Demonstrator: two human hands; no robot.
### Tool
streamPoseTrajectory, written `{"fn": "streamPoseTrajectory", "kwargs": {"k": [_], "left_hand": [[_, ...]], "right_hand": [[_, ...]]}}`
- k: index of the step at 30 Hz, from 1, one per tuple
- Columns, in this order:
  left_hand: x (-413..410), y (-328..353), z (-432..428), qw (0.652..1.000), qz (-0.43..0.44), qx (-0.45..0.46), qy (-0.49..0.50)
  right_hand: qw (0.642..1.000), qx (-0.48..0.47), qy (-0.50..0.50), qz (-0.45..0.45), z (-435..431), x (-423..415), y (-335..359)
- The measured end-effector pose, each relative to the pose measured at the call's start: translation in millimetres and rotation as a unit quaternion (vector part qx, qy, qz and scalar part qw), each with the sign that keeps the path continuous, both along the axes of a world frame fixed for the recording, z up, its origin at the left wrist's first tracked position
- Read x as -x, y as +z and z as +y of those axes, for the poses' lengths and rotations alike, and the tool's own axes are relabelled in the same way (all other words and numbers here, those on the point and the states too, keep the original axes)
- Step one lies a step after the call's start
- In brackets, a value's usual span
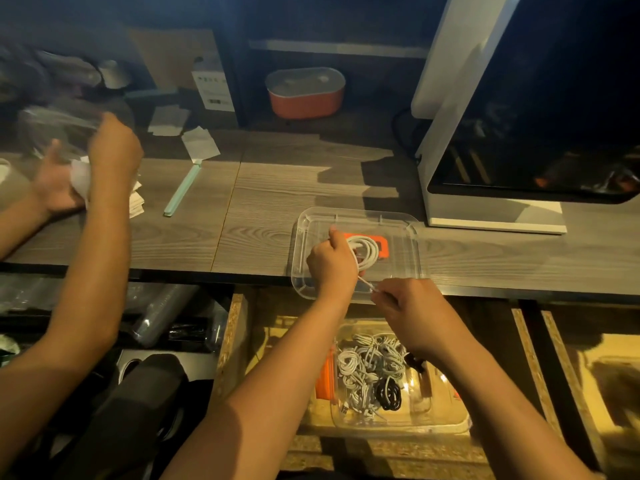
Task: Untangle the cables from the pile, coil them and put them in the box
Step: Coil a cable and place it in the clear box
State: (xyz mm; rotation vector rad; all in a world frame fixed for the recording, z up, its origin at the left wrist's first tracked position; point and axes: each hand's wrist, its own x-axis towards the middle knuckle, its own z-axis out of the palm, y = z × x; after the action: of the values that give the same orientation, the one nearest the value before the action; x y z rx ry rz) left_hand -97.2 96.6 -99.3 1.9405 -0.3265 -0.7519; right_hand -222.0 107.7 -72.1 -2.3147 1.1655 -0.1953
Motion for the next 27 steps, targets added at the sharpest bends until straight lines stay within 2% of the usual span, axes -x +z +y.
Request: {"fn": "streamPoseTrajectory", "kwargs": {"k": [2, 4, 6, 9, 11, 14, 18, 20, 21, 23, 27], "left_hand": [[-0.6, -1.3, 5.6, 0.993, -0.102, -0.017, -0.059], [0.1, -1.7, 11.3, 0.967, -0.197, -0.016, -0.161], [3.8, 3.0, 14.7, 0.93, -0.224, -0.014, -0.291], [10.8, 15.6, 20.2, 0.895, -0.17, 0.011, -0.413], [13.4, 23.9, 22.3, 0.892, -0.111, 0.026, -0.438], [15.0, 30.7, 24.0, 0.885, -0.017, 0.027, -0.464], [17.9, 42.6, 30.9, 0.875, 0.197, 0.082, -0.433], [18.6, 46.4, 32.3, 0.88, 0.244, 0.1, -0.396], [18.6, 46.2, 32.3, 0.887, 0.255, 0.107, -0.369], [19.2, 44.4, 31.0, 0.91, 0.266, 0.118, -0.294], [18.4, 27.8, 24.0, 0.972, 0.177, 0.096, -0.124]], "right_hand": [[1.0, 0.008, 0.011, 0.01, -2.8, 3.8, 5.1], [0.998, 0.017, 0.033, 0.042, -5.0, 5.2, 13.1], [0.997, 0.002, 0.038, 0.069, -11.4, 7.3, 25.6], [0.996, -0.072, 0.006, 0.043, -30.0, 16.8, 45.5], [0.991, -0.135, -0.02, -0.009, -39.8, 23.8, 53.4], [0.974, -0.205, -0.005, -0.097, -48.8, 29.3, 52.7], [0.917, -0.295, -0.018, -0.269, -53.3, 24.2, 32.1], [0.885, -0.327, -0.053, -0.328, -44.9, 14.7, 16.7], [0.878, -0.331, -0.077, -0.338, -39.3, 10.7, 9.7], [0.893, -0.301, -0.094, -0.322, -28.3, 4.6, -3.7], [0.923, -0.228, -0.115, -0.288, -9.3, -4.1, -27.9]]}}
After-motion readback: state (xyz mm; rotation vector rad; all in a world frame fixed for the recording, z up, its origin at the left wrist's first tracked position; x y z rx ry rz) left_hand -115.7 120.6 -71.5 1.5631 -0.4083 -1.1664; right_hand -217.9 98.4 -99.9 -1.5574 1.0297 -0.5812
